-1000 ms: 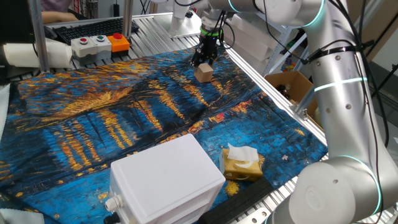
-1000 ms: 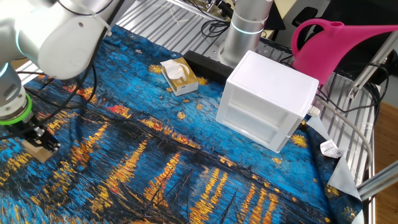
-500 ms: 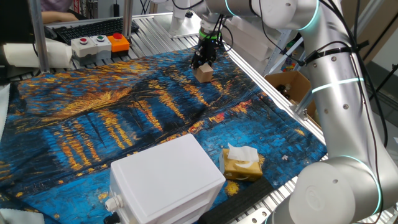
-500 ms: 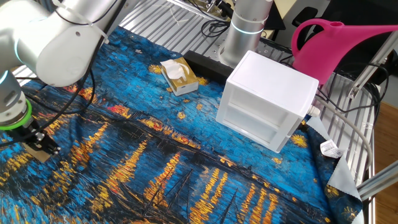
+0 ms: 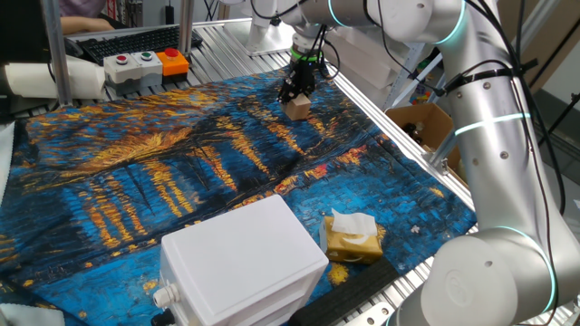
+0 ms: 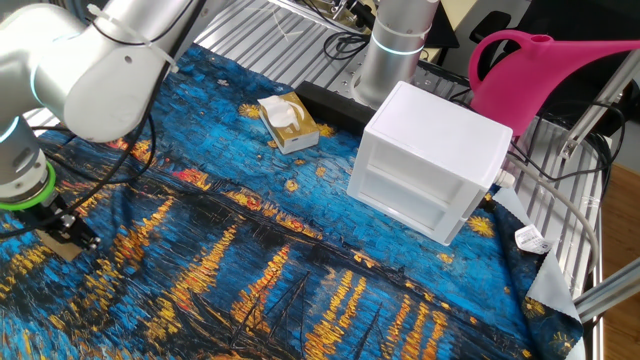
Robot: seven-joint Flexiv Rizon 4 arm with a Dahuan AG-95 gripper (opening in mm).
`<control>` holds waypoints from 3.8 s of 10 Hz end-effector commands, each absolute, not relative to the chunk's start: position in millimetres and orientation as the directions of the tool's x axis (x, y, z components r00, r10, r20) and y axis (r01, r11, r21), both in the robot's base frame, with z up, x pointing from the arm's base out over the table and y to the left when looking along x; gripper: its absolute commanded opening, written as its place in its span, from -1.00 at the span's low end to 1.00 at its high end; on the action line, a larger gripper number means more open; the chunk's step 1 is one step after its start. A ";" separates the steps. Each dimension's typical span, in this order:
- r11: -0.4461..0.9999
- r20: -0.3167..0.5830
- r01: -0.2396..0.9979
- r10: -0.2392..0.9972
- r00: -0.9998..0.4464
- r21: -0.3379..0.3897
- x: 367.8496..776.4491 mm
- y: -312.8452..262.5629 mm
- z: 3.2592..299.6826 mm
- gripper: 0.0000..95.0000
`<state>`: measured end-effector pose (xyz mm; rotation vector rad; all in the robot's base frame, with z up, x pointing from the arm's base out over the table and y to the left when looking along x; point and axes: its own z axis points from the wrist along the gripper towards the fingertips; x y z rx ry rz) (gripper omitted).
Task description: Pick up the small block on the left and move it to the right
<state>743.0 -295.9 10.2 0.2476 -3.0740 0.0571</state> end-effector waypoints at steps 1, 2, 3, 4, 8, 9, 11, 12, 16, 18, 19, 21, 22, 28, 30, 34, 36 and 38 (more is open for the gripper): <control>0.986 0.061 -0.166 -0.164 -0.985 -0.019 743.1 -296.4 9.9 -0.20; 0.986 0.061 -0.168 -0.167 -0.984 -0.018 743.0 -296.6 9.3 -0.60; 0.985 0.060 -0.170 -0.168 -0.984 -0.017 743.0 -296.6 9.1 -0.60; 0.985 0.059 -0.171 -0.170 -0.984 -0.015 742.8 -297.0 7.9 -1.00; 0.985 0.058 -0.174 -0.173 -0.983 -0.010 742.5 -297.8 6.8 -1.00; 0.984 0.057 -0.179 -0.178 -0.982 -0.009 742.5 -297.8 6.8 -1.00; 0.982 0.057 -0.186 -0.185 -0.981 -0.011 742.5 -297.9 6.9 -1.00; 0.983 0.058 -0.185 -0.184 -0.981 -0.011 742.5 -297.9 6.9 -1.00; 0.984 0.064 -0.179 -0.178 -0.982 -0.010 742.3 -298.4 9.1 -1.00; 0.985 0.076 -0.170 -0.169 -0.983 -0.009 741.7 -299.8 15.6 -1.00; 0.986 0.078 -0.166 -0.165 -0.983 -0.007 741.4 -300.5 18.5 -1.00; 0.987 0.084 -0.161 -0.160 -0.983 -0.005 741.0 -301.4 22.9 -1.00; 0.987 0.088 -0.160 -0.159 -0.983 -0.005 740.8 -302.1 25.6 -1.00; 0.992 0.109 -0.128 -0.127 -0.986 -0.004 740.3 -303.1 52.2 -1.00; 0.993 0.117 -0.118 -0.116 -0.986 -0.007 741.0 -301.5 66.5 -1.00; 0.996 0.145 -0.094 -0.093 -0.985 -0.006 743.8 -294.7 90.8 -1.00; 0.997 0.149 -0.076 -0.074 -0.986 -0.007 746.7 -287.2 104.4 -1.00; 0.999 0.151 -0.048 -0.046 -0.987 -0.010 750.3 -277.5 119.9 -1.00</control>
